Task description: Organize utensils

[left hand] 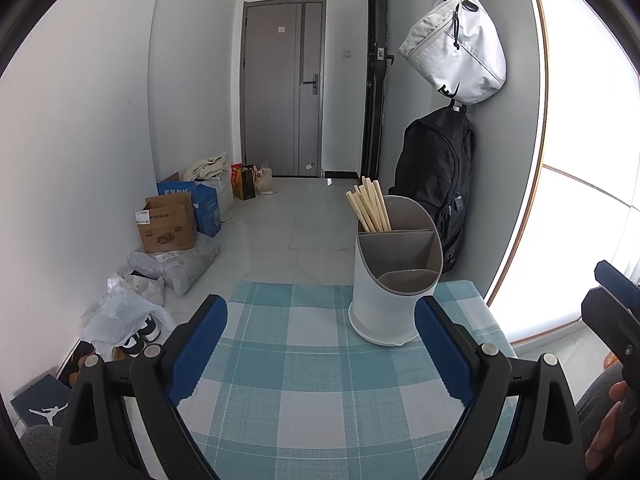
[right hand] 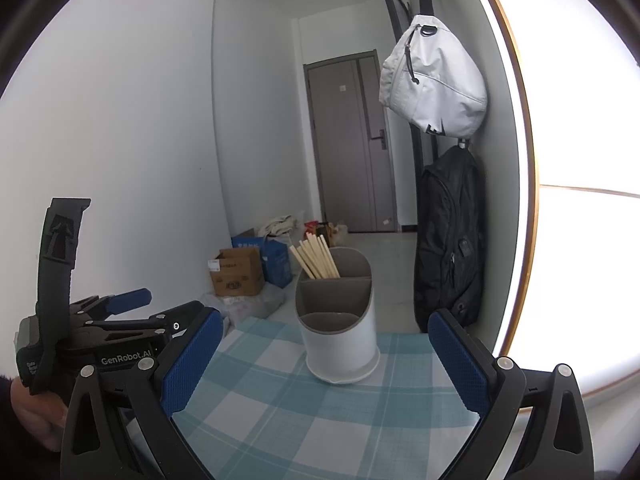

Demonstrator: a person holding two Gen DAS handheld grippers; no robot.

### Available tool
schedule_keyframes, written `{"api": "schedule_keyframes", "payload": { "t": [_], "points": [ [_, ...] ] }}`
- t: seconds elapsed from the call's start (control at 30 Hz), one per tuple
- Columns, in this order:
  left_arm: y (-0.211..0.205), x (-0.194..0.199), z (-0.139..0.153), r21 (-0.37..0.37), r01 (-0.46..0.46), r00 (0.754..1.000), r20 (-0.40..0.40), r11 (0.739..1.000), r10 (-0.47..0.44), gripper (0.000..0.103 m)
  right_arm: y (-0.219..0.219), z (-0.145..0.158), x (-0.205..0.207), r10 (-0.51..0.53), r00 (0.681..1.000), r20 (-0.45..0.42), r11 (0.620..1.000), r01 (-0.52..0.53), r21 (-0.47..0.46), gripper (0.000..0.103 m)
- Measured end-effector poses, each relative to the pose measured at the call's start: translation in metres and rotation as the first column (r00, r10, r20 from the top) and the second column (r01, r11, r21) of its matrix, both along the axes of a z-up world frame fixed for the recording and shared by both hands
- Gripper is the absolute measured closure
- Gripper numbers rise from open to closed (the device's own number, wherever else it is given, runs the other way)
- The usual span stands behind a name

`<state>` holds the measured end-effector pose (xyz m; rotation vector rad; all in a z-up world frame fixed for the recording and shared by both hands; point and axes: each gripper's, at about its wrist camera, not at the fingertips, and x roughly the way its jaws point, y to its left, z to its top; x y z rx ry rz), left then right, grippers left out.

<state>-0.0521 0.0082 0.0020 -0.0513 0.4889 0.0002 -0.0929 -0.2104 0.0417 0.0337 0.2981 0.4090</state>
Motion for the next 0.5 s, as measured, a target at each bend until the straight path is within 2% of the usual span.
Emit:
{"api": "schedule_keyframes", "payload": {
  "t": [0.37,0.5],
  "points": [
    [-0.001,0.001,-0.001,-0.007,0.007,1.000,-0.010,1.000,-0.007,0.011,0.000,-0.003,0.004,0.003,1.000,-0.012,1.000,-0.003,-0.001,0.000],
    [-0.003,0.003,-0.004,0.015,0.014,1.000,-0.008,1.000,-0.013,0.011,0.002,-0.007,0.011,0.006,0.999,-0.034,1.000,-0.006,-0.003,0.000]
  ]
}}
